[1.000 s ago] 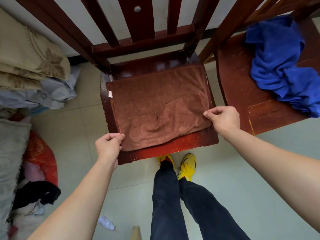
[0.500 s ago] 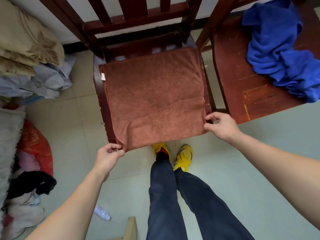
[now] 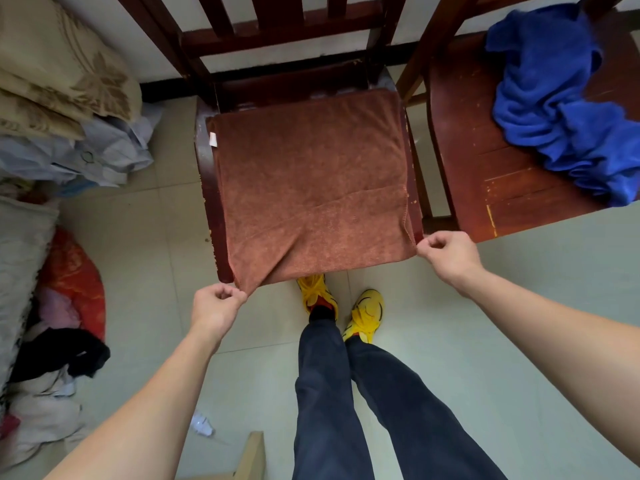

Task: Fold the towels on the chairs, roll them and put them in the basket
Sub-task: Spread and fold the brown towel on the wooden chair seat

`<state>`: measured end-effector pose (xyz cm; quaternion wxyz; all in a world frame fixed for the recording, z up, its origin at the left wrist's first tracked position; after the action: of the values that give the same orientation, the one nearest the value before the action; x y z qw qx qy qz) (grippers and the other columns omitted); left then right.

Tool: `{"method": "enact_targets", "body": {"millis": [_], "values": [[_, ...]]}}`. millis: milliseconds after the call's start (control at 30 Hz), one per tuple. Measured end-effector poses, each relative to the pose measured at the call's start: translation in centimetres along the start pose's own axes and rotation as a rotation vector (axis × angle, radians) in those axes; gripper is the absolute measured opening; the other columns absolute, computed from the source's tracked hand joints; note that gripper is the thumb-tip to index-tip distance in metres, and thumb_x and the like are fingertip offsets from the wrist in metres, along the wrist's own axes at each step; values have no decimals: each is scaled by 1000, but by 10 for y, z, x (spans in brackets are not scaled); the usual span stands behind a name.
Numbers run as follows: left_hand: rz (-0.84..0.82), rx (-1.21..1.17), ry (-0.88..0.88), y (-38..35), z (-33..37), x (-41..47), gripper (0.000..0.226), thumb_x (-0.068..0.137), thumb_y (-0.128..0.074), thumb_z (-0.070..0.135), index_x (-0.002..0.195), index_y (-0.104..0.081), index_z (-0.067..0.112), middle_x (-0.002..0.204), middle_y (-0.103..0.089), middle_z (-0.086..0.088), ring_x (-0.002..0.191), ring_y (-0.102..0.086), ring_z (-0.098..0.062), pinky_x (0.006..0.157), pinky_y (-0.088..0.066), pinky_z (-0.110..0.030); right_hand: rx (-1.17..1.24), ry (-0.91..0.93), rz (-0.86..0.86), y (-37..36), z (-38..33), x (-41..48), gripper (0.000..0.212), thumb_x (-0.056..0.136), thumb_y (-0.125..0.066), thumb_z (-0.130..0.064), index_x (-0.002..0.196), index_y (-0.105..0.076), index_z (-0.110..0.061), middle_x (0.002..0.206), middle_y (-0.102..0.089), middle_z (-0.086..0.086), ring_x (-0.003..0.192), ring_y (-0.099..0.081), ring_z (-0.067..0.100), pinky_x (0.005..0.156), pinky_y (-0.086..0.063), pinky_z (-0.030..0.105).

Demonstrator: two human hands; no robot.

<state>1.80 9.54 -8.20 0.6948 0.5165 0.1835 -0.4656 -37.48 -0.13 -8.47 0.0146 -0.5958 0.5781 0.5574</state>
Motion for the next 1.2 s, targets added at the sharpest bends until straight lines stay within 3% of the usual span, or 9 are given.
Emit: {"method": "enact_targets", "body": {"millis": [167,267,333,467,767,867,1000,1100,1200], "values": [[-4,-72,-76,-15,18,3,31,75,-76,15,55,-52,16,48,-47,13,49,-42,-3,49,-33,-15,198,26,21,-7,-27,21,32,72,-80,-26,102,-72,-18,90,-70,-2,85,-65,15,86,-52,30],[8,-141,-15,-22,20,7,25,77,-70,7,58,-56,14,64,-56,-2,68,-52,-17,70,-45,-28,246,-38,-40,-19,-39,31,11,69,-82,-20,68,-71,-22,73,-66,-2,70,-60,19,75,-55,37],[6,-140,15,-23,20,5,14,76,-66,6,65,-59,12,70,-56,-4,69,-50,-18,69,-42,-30,193,-39,-65,-22,-35,30,27,70,-77,-13,48,-63,-19,58,-59,-3,62,-54,19,64,-49,34],[-1,-67,35,-16,13,-6,8,73,-67,8,71,-60,8,70,-50,-3,59,-37,-16,56,-30,-28,51,24,-139,-14,-8,7,17,72,-71,-11,58,-62,-7,52,-52,-3,52,-45,15,52,-36,26],[-25,169,61,-10,-18,-2,27,75,-69,5,63,-46,12,62,-43,-5,63,-35,-20,59,-28,-29,-265,17,-203,-7,41,-2,17,79,-73,-22,65,-64,-17,80,-70,2,84,-64,27,78,-51,35],[-53,179,55,-19,-22,5,28,76,-70,2,61,-50,16,65,-49,-1,71,-44,-20,67,-33,-27,-137,-26,-261,-20,44,5,12,78,-72,-12,72,-66,-19,92,-69,3,91,-62,27,79,-47,33],[-161,155,51,-34,-27,15,24,78,-71,0,95,-63,15,110,-51,-5,101,-51,-21,90,-37,-28,68,-126,-320,-39,51,14,39,79,-68,0,114,-67,-19,132,-55,5,110,-53,25,85,-48,37],[-173,77,77,-44,-29,25,30,78,-71,0,105,-62,9,114,-54,-4,104,-52,-22,96,-40,-35,213,-195,-292,-48,56,22,49,79,-67,2,124,-61,-15,134,-54,5,109,-51,22,66,-49,28],[-106,-138,152,-50,-30,38,32,78,-69,-4,106,-58,8,104,-59,-4,101,-55,-21,88,-44,-37,341,-263,-217,-55,60,32,51,74,-72,0,118,-55,-18,122,-60,7,112,-56,22,71,-52,32]]}}
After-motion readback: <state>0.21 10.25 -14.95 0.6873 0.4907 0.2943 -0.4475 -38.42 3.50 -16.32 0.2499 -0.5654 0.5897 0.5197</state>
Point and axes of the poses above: each hand's wrist, its own x-axis towards the middle knuckle, its own y-axis out of the back of the hand, z = x × y, the point moved 4 cm from there along x, towards the middle knuckle
